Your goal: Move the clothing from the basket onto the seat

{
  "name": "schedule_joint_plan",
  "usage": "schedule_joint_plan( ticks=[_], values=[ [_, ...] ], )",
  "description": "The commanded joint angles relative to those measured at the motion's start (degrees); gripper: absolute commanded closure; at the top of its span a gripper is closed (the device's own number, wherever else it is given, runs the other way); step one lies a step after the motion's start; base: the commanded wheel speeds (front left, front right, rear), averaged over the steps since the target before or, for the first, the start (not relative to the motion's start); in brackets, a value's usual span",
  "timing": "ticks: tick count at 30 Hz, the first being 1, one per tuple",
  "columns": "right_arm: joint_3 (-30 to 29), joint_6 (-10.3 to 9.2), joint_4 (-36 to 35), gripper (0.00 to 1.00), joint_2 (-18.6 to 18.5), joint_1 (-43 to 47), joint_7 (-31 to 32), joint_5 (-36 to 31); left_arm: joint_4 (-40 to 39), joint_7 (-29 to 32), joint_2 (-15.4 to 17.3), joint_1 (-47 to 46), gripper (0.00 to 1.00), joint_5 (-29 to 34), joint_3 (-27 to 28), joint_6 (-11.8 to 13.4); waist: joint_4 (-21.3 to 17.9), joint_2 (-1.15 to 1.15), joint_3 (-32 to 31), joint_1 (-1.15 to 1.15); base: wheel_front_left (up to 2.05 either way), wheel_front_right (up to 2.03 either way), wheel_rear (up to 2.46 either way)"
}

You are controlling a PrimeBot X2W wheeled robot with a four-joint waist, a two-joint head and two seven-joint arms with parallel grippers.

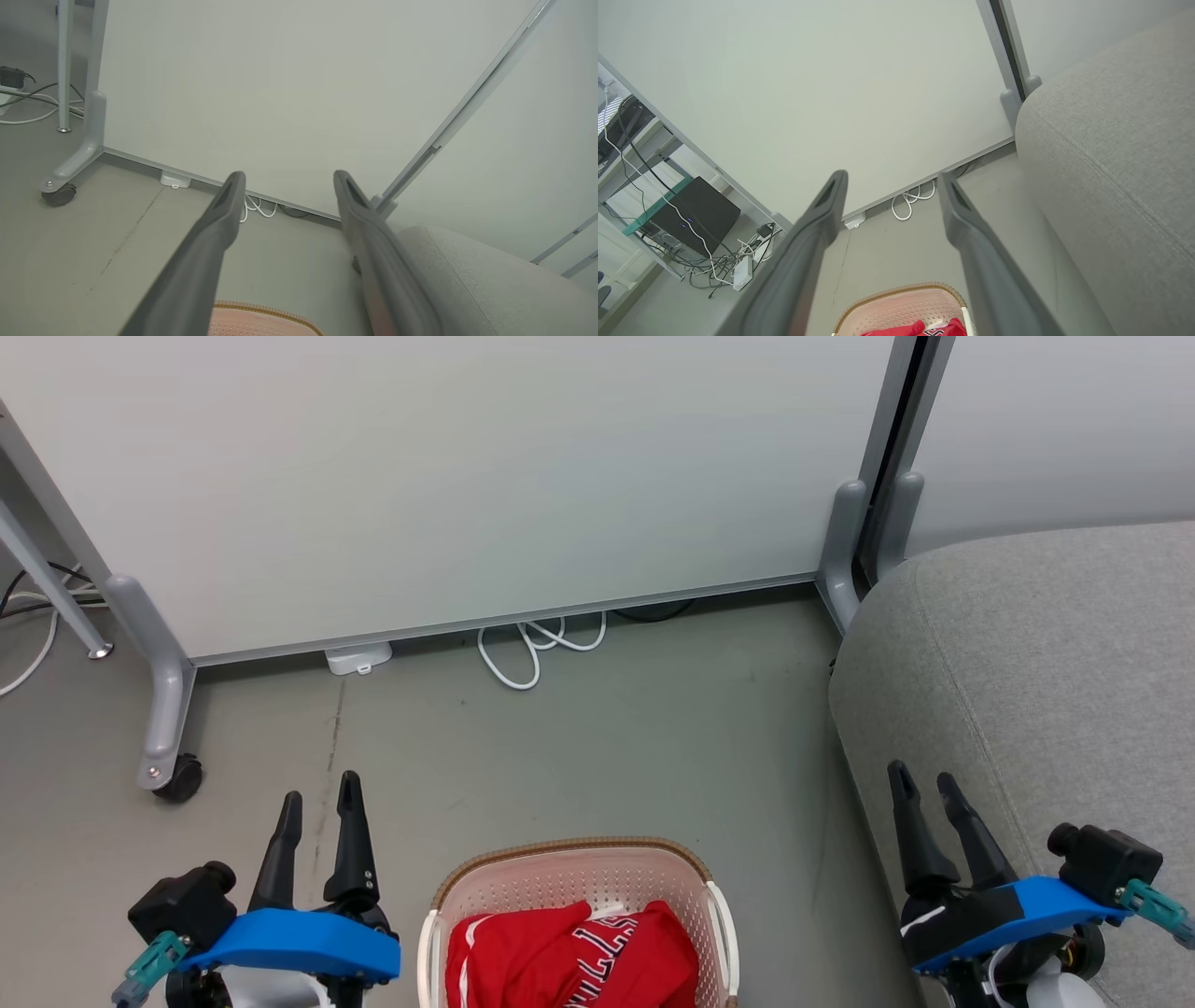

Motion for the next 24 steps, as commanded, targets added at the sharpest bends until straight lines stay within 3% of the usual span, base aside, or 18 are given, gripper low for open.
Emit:
schedule_joint_plan(
  ticks=[1, 24],
  values=[
    [-0.13, 0.11, -0.57, 0.0, -0.36, -0.91, -0.52, -1.59, -0.28, -0.5, 0.32, -0.21, 0.0, 1.45, -0.29, -0.43, 0.01, 0.0, -0.01, 0.0, 0.0, 0.0, 0.0],
    [0.17, 0.14, -0.25, 0.0, -0.4, -0.94, -2.72, -13.44, 0.96, -3.55, 0.32, 0.02, 0.0, 12.82, -1.74, -0.76, 0.09, 0.0, -0.25, 0.0, 0.0, 0.0, 0.0]
  ],
)
